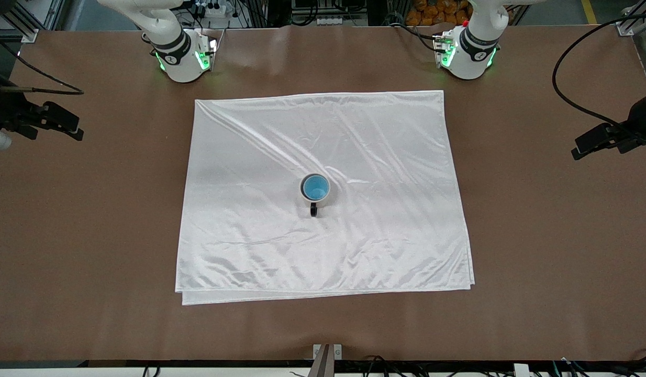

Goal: Place blue cup into white mug on cloth

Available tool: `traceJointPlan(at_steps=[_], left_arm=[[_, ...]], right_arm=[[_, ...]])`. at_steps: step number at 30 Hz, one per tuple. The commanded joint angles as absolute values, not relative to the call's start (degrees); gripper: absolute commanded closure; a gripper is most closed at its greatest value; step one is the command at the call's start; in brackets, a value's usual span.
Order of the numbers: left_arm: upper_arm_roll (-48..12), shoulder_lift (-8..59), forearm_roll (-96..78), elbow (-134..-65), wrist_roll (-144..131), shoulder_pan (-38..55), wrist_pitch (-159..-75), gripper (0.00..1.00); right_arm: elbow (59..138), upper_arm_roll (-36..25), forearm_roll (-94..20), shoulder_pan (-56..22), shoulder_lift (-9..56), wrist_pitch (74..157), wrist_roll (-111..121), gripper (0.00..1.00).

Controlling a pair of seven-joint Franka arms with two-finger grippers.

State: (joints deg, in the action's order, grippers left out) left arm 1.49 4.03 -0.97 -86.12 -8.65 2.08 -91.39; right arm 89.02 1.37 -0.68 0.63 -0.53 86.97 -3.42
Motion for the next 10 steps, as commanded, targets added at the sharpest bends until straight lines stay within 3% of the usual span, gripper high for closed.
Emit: traceJointPlan(at_steps=[1, 10], left_arm=[[1.2, 4.1, 0.5, -86.5, -7.6, 2.0, -93.1, 0.0], [1.2, 4.1, 0.6, -86.7, -7.6, 2.0, -93.8, 0.0]], right_arm=[[88.9, 1.8, -0.1, 1.4, -0.7, 87.0, -2.6, 0.0], [88.9, 1.9, -0.1, 1.4, -0.7, 87.0, -2.5, 0.0]])
